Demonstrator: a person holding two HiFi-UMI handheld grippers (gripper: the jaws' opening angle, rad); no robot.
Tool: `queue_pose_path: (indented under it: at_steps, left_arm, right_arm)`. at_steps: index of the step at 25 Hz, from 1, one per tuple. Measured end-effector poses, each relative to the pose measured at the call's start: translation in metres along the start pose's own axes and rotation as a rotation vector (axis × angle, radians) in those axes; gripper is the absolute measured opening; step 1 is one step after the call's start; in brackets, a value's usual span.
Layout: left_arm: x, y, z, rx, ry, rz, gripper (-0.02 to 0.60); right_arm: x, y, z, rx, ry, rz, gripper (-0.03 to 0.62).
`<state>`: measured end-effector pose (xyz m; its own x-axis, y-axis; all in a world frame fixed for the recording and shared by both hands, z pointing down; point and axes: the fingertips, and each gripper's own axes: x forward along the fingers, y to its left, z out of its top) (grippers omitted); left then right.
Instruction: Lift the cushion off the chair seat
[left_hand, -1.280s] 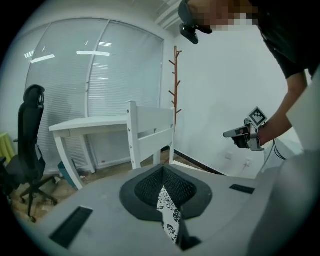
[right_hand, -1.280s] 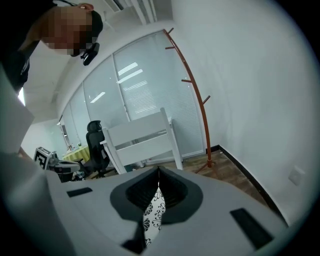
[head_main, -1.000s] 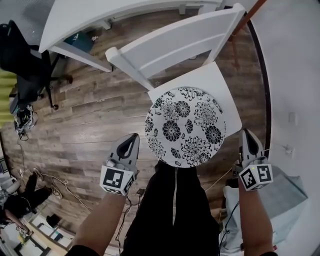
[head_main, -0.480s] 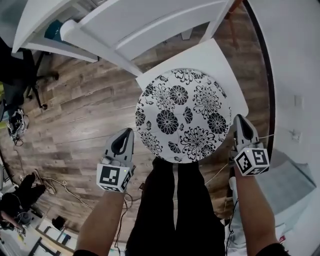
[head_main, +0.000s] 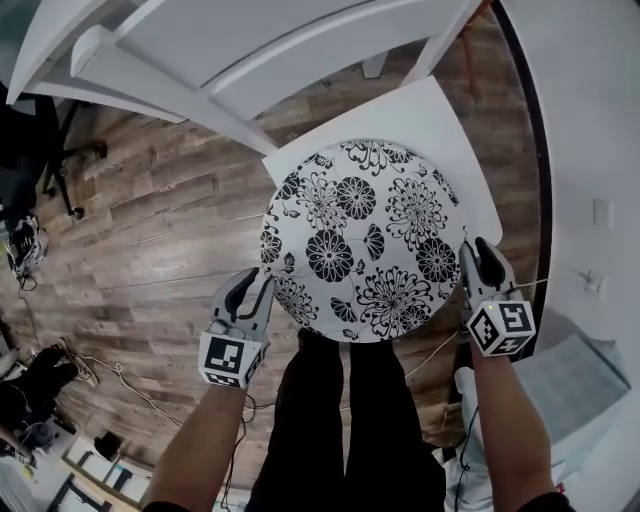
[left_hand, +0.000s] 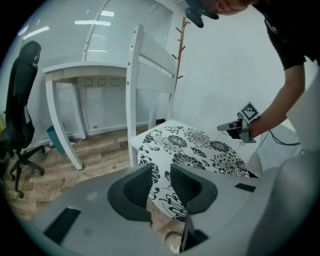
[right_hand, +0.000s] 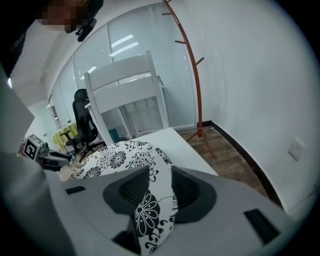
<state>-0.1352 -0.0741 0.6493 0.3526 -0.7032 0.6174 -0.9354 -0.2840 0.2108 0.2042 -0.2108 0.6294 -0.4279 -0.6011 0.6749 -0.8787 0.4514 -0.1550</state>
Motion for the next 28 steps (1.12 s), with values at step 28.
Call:
queue_pose_path:
  at_steps: [28]
  left_arm:
    - [0.037, 0.007, -0.053, -0.184, 0.123, -0.01, 0.187]
  right_arm:
    - [0.036, -0.013, -0.059, 0.134, 0.2, 0.027, 0.206]
